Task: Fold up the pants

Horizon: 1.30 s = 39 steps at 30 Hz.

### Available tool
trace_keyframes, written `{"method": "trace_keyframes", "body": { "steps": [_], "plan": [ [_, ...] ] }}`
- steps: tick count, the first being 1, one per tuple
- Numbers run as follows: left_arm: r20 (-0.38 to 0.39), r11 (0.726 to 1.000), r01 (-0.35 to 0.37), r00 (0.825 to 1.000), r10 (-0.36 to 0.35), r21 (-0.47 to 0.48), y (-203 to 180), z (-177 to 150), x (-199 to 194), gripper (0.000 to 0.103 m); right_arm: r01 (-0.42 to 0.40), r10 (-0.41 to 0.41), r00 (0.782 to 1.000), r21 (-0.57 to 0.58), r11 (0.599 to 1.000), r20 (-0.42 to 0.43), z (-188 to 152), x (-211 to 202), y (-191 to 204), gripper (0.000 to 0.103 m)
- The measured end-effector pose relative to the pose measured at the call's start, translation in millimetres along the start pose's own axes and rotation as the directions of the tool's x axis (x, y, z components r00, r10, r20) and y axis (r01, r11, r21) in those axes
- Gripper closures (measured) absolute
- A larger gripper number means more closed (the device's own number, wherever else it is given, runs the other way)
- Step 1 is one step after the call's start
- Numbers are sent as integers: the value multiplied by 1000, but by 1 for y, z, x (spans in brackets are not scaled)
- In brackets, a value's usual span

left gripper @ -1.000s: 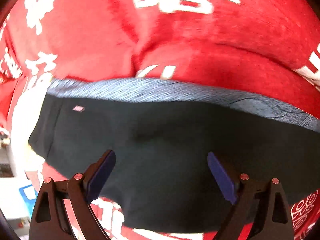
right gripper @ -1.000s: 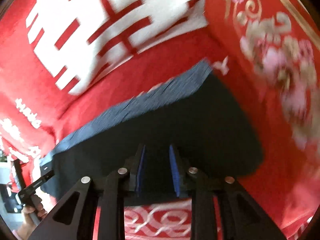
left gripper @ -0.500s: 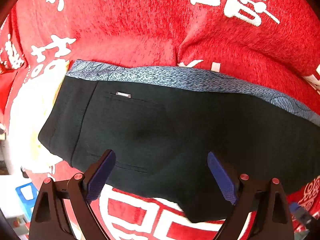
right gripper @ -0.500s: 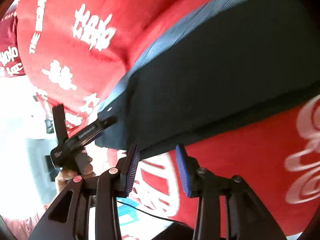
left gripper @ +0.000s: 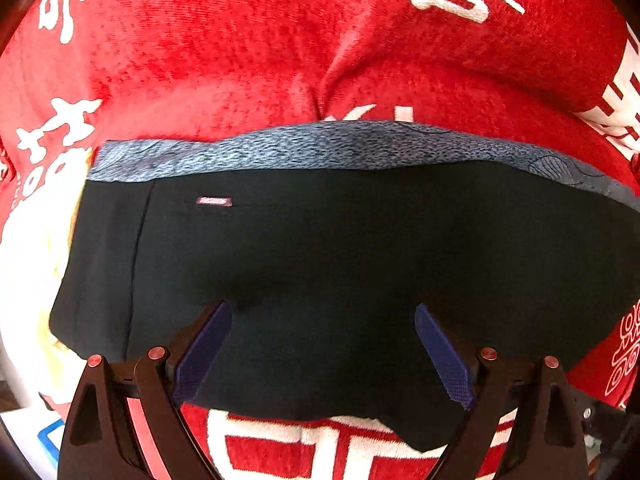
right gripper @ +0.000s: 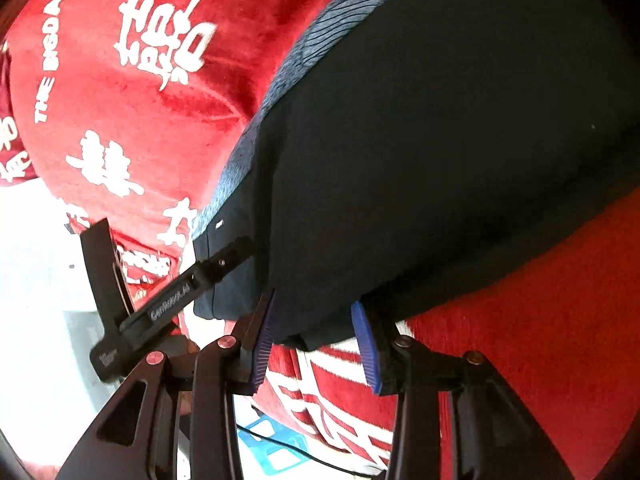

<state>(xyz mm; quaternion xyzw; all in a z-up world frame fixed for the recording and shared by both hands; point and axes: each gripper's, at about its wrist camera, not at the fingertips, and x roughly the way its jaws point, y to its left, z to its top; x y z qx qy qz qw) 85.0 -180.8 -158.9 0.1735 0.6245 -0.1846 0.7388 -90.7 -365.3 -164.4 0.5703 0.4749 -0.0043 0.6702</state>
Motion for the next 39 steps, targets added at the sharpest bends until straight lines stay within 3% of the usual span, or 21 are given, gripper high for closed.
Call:
{"method": "trace_keyframes", "body": {
  "steps": [3,4,5,9,12,17,20,23,26,29,32,35,39],
  "plan": [
    [-9,1000,8,1000,-8,22,-9,2,7,9,-21,21,1000,61,998,6,5,7,-5,66],
    [-14,999,7,1000,-6,34,-13,2,9,9,-16,16,1000,73,997,3,6,6,-5,77],
    [-18,999,7,1000,-6,44,-15,1,9,9,20,-21,1000,58,998,11,8,4,0,93],
    [-8,995,28,1000,-27,91,-28,-15,-3,9,111,-108,993,-69,991,47,-8,-12,24,94],
    [-42,990,3,999,3,139,-37,-37,6,9,184,-181,983,-79,980,37,-17,-6,14,94],
    [33,990,-23,999,19,142,-40,-56,3,6,201,-195,979,-118,972,61,-22,-2,8,94],
    [16,992,-23,1000,22,128,-40,-56,3,3,196,-196,980,-95,976,11,-24,-8,5,85],
    [-15,993,-34,999,36,114,-35,-45,-4,3,251,-250,968,-134,959,21,-25,-34,10,82],
    [40,996,-12,999,9,87,-37,-18,-19,3,318,-301,947,-198,927,108,-13,-66,19,78],
    [83,997,-15,996,9,72,-51,11,-20,3,388,-355,919,-233,892,172,19,-78,24,68],
    [106,999,-16,994,11,48,-62,43,-9,3,440,-396,895,-258,860,204,55,-75,27,66],
    [89,998,-63,994,61,20,-71,68,14,3,499,-451,865,-276,822,219,86,-65,22,66],
    [96,996,-84,992,84,-11,-67,76,33,0,476,-435,879,-320,819,195,106,-61,5,70]
  ]
}}
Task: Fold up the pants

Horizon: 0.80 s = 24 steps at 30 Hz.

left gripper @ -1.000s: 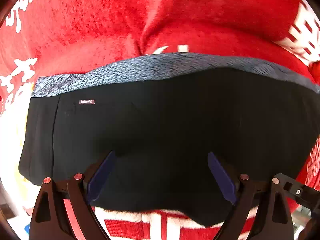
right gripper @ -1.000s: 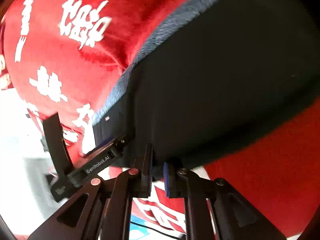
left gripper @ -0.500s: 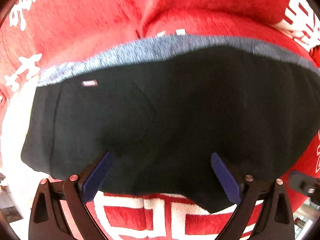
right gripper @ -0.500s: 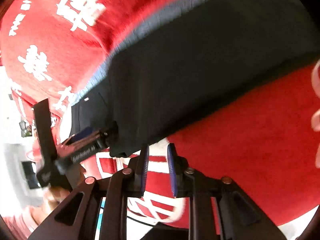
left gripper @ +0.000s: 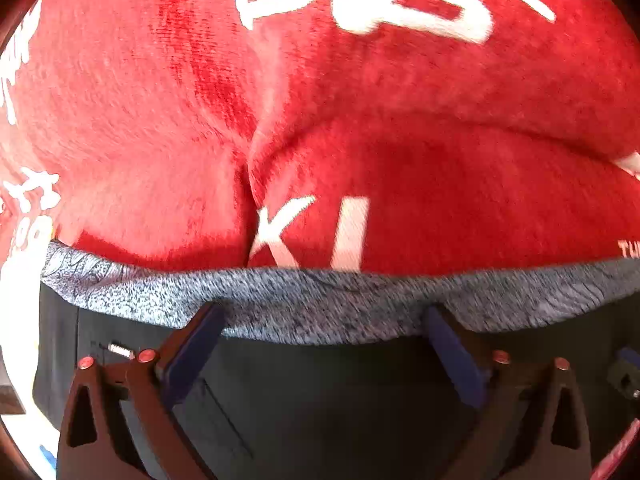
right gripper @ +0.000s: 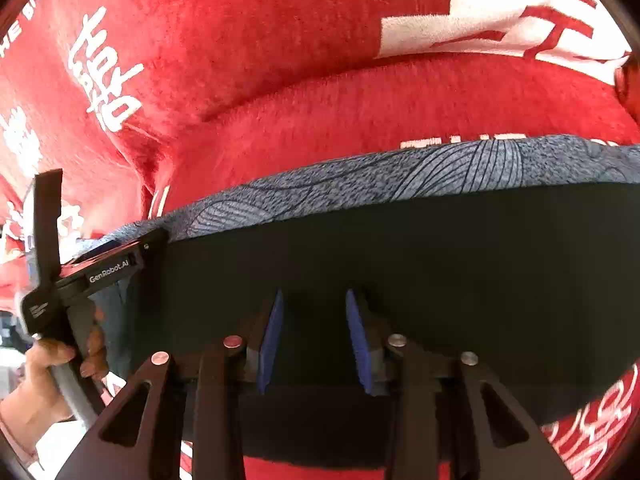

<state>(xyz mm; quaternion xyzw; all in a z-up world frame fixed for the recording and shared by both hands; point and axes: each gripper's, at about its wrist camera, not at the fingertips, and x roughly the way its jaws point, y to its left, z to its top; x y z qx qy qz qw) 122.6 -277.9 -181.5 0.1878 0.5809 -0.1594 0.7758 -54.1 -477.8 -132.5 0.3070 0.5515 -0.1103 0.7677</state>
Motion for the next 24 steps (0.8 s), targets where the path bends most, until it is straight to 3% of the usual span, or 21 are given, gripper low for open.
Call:
{"method": "trace_keyframes", "body": {
  "steps": [3,7,10,15,18,20,22,24],
  "plan": [
    [-2,1000,8,1000,-8,1,2,3,1,0,30,-30,999,-30,999,14,3,-7,-8,70],
    [-33,1000,-13,999,13,1,8,9,-3,0,53,-54,998,42,998,21,-2,-26,-33,70],
    [-39,1000,9,999,-8,27,3,3,-26,0,116,-117,993,51,992,30,-11,-41,-41,66],
    [-54,990,103,994,-98,94,-30,-24,-59,0,158,-159,987,36,987,31,-38,-58,-47,66],
    [-106,980,146,986,-133,135,-62,-53,-60,0,197,-196,980,-4,980,14,-51,-51,-43,64],
    [-149,972,135,983,-107,191,-85,-78,-52,0,215,-214,976,-19,977,40,-59,-48,-40,63],
    [-75,977,93,994,-79,192,-89,-90,-58,0,242,-238,969,-54,969,68,-65,-48,-35,62],
    [-79,978,96,993,-83,184,-89,-94,-60,0,255,-250,965,-65,965,80,-72,-49,-32,59]
  ]
}}
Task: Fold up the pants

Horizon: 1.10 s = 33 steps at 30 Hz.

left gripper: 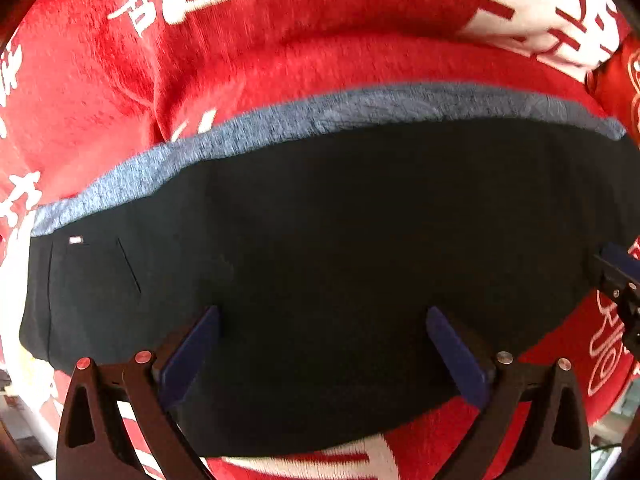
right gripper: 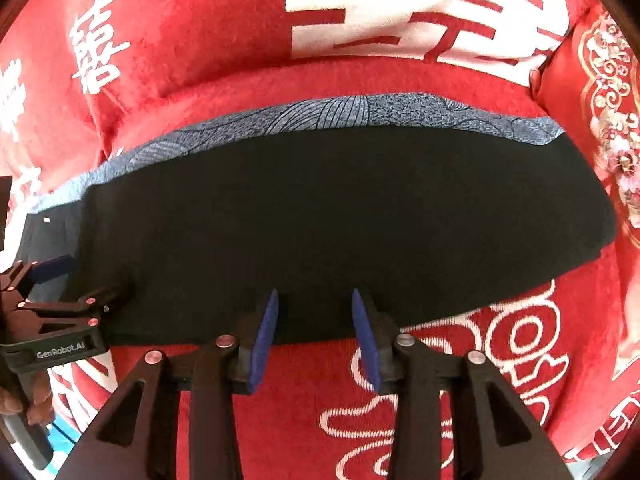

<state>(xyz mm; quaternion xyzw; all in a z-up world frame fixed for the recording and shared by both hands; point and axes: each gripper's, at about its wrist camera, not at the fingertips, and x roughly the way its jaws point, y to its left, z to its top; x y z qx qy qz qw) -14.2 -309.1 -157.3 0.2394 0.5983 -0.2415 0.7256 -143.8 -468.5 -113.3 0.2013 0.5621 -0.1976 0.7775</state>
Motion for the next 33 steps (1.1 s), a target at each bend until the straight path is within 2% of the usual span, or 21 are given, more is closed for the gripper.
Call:
{"method": "trace_keyframes", "body": {
  "steps": [4,8,10,12,13,15,16,21,26,33],
  "plan": [
    [-30,999,33,999,-34,-34,9,-3,1,0,-23,23,1000,12,1000,8,-13,-5,-6,54],
    [-29,1000,9,1000,-9,-16,4,-5,0,0,-49,49,999,7,999,0,-13,-4,-5,49],
    [-27,1000,4,1000,-4,-24,2,-4,0,0,-78,78,997,11,997,-5,-13,-4,-6,40],
    [-28,999,3,1000,-3,-33,1,-2,0,0,-113,113,993,12,994,-22,-11,-2,-3,26],
    [-28,999,1,1000,-2,-35,1,-3,-2,0,-120,121,992,11,993,-39,-11,1,0,24],
    [-30,999,-6,1000,5,-37,-2,-3,-1,0,-119,121,989,25,993,-81,-15,8,2,24],
    [-31,999,-10,999,9,-38,-6,-3,-4,0,-113,114,992,11,993,-59,-17,5,4,24],
    [-38,999,-20,999,18,-42,-6,-1,-3,0,-128,127,989,-3,992,-70,-20,3,3,24],
    [-48,998,-40,998,38,-55,-14,-10,-16,0,-194,203,975,92,977,-93,-20,-1,-19,23],
    [-73,995,-85,994,80,-61,-21,-6,-19,0,-218,242,965,208,954,-100,-27,-11,-55,23]
  ]
}}
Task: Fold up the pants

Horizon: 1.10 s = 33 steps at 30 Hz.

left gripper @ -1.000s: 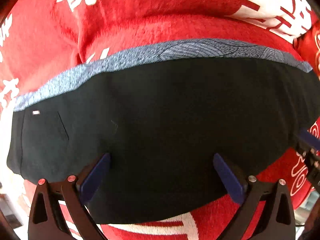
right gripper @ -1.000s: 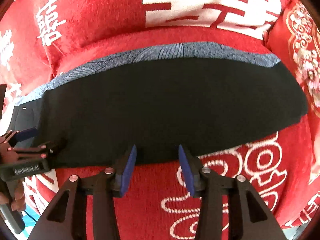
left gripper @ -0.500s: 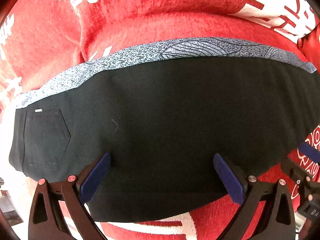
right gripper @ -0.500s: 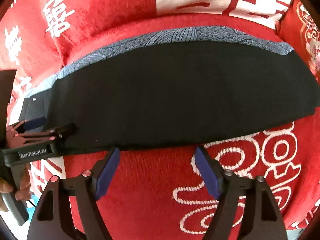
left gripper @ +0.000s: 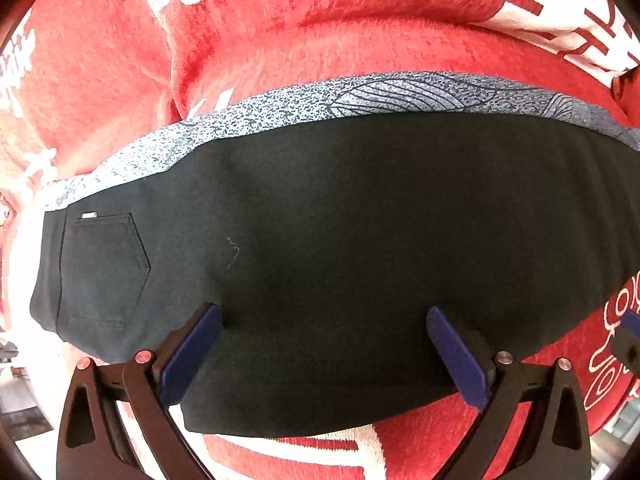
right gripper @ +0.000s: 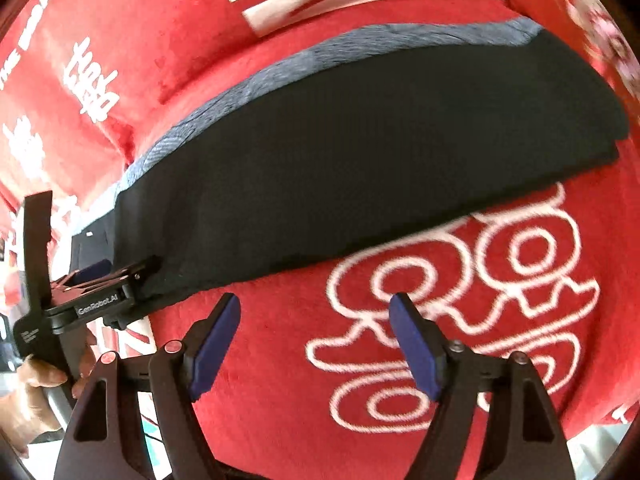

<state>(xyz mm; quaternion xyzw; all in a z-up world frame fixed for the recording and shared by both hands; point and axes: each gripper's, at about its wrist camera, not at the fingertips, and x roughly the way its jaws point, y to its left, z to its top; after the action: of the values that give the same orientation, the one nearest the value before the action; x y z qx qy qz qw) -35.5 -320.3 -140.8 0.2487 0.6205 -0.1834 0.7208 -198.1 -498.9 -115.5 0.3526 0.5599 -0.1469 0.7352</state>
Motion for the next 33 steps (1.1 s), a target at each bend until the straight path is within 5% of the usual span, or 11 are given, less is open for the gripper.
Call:
{"method": "trace_keyframes", "body": {
  "steps": [9,21,27,33],
  "plan": [
    [-39,996,-87,995,87,16,-17,8,-11,0,-30,31,1000,109,994,-7,-12,-23,-36,23],
    [2,994,41,999,-42,100,-100,25,-41,0,-141,127,989,256,956,71,-9,-38,-85,23],
    [26,990,108,994,-111,94,-144,41,-46,0,-237,162,962,379,895,220,-4,-50,-129,23],
    [-1,991,92,996,-92,98,-167,48,-21,0,-363,210,917,491,792,340,0,-51,-175,28]
  ]
}}
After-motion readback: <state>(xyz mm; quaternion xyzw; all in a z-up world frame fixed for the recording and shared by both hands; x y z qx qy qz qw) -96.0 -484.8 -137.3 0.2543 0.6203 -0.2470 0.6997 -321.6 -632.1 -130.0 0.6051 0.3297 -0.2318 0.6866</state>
